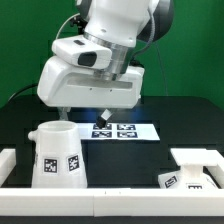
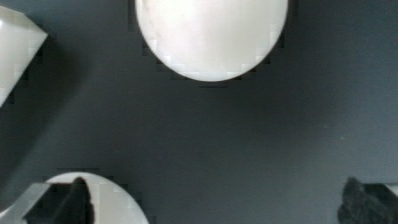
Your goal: Assemble lamp
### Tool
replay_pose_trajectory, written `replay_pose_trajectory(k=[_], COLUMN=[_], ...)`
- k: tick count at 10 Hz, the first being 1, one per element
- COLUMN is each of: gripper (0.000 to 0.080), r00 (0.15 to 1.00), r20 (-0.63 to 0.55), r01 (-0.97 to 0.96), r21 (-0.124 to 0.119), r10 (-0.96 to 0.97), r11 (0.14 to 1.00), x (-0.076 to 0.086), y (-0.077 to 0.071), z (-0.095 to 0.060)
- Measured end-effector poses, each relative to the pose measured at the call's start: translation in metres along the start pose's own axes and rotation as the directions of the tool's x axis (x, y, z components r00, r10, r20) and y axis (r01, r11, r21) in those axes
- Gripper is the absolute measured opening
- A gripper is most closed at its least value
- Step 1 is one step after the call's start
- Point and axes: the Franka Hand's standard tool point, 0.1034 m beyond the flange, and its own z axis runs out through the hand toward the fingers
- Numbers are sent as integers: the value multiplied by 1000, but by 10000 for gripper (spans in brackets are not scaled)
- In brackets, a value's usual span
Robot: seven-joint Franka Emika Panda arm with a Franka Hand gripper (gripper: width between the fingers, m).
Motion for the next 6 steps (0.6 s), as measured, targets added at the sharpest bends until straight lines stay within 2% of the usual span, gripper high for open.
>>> replay_pose_trajectory(k=[2, 3, 6], gripper=[699, 699, 699], r00=[998, 988, 940], r20=[53, 149, 340], r01=[-36, -46, -33], r21=[19, 43, 66], r10=[35, 39, 8], r11=[999, 998, 997], x=[-8, -16, -17], y=[-6, -14, -20], z=[7, 6, 7])
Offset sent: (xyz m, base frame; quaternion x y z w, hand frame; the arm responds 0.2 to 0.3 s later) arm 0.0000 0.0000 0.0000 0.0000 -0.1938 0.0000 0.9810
